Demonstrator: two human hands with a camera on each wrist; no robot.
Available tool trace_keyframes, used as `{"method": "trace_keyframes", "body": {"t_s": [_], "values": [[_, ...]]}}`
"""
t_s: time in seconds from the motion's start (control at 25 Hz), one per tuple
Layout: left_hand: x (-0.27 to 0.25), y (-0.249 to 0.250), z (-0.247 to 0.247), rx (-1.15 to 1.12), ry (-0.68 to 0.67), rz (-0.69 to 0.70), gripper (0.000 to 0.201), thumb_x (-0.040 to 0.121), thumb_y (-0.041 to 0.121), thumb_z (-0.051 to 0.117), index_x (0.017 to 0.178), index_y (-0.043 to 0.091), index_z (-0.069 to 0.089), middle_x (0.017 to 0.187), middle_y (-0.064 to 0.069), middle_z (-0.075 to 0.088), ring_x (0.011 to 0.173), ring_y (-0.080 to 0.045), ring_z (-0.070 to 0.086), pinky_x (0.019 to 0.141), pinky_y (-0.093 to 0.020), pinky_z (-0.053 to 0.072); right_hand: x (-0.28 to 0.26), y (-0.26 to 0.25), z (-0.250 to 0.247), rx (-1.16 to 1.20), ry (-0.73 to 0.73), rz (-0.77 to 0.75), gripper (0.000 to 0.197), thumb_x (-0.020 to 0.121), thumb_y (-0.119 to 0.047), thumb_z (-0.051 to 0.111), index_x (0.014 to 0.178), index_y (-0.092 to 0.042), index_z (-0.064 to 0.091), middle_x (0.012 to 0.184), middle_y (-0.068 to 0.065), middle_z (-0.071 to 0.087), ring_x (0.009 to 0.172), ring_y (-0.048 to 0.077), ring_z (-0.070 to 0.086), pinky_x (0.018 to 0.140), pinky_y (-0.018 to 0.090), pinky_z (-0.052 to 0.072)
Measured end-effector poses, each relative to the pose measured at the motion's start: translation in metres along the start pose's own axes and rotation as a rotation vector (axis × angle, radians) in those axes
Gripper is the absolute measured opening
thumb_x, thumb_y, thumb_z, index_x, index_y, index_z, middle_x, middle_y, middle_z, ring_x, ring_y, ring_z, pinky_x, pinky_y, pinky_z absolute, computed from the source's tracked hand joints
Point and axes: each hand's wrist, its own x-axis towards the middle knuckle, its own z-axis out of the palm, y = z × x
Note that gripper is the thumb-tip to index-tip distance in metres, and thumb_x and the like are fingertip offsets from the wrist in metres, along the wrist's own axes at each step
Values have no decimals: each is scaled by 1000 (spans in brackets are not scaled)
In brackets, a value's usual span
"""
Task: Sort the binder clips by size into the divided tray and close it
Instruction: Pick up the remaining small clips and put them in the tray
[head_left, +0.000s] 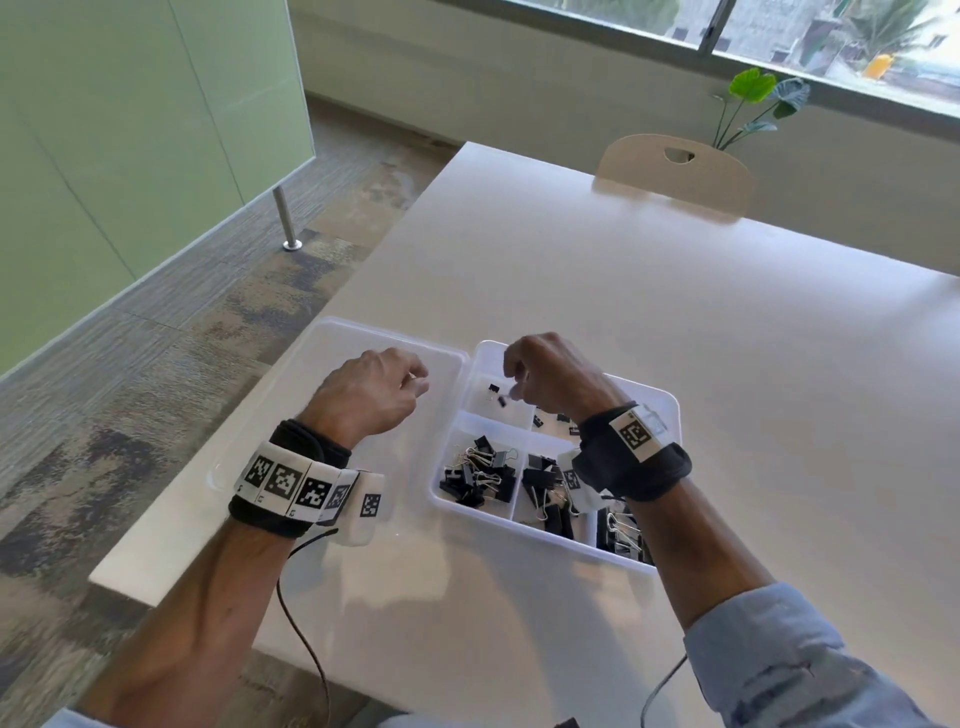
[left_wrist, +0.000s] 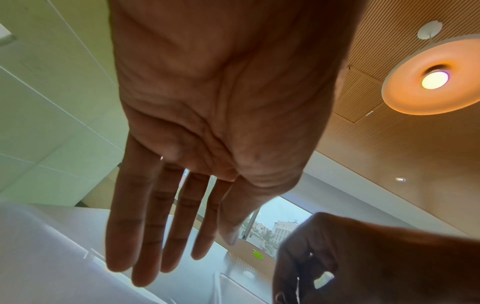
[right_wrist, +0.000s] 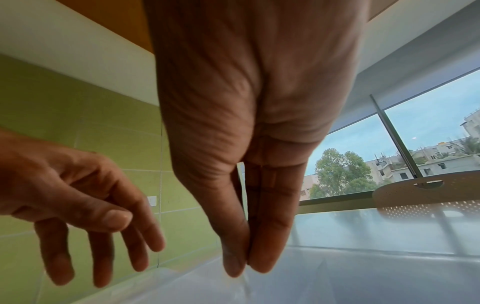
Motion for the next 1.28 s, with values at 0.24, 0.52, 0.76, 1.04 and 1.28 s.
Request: {"method": "trace_keyframes", "body": {"t_s": [0.24,0.52,0.76,1.04,1.28], "values": [[-39,-56,-7,20,-85,-41,28,100,42,64,126,35,69,126,7,71,111,-14,67,98,-35,52,3,-38,7,49,148,-71,15,93,-7,79,106,-13,79,102,4,76,85,23,72,74,38,62],[-77,-90,7,31,-204,43,20,89,30,81,102,37,68,115,12,65,108,-8,61,92,-26,47,-12,-130,47,61,-39,-293,11,91,-13,81,100,-19,78,95,-3,74,82,18,67,61,27,49],[-95,-104,31,103,-186,75,28,80,31,86,97,37,66,107,14,47,111,-9,52,97,-35,49,-37,-166,77,-63,-309,-336,15,90,-23,81,104,-29,78,98,-4,78,79,20,70,60,28,46],[-103,-103,42,167,-46,146,16,86,26,79,93,35,68,106,13,42,109,-12,49,89,-32,48,-51,-173,85,-166,-330,-315,16,92,-15,71,99,-28,76,92,0,76,77,26,71,56,27,37],[-114,-107,28,201,56,265,12,95,26,72,101,29,62,123,9,46,112,-13,52,89,-37,47,-44,-159,69,-70,-92,-324,30,92,-7,58,98,-29,76,95,-9,76,77,19,70,54,23,39]]}}
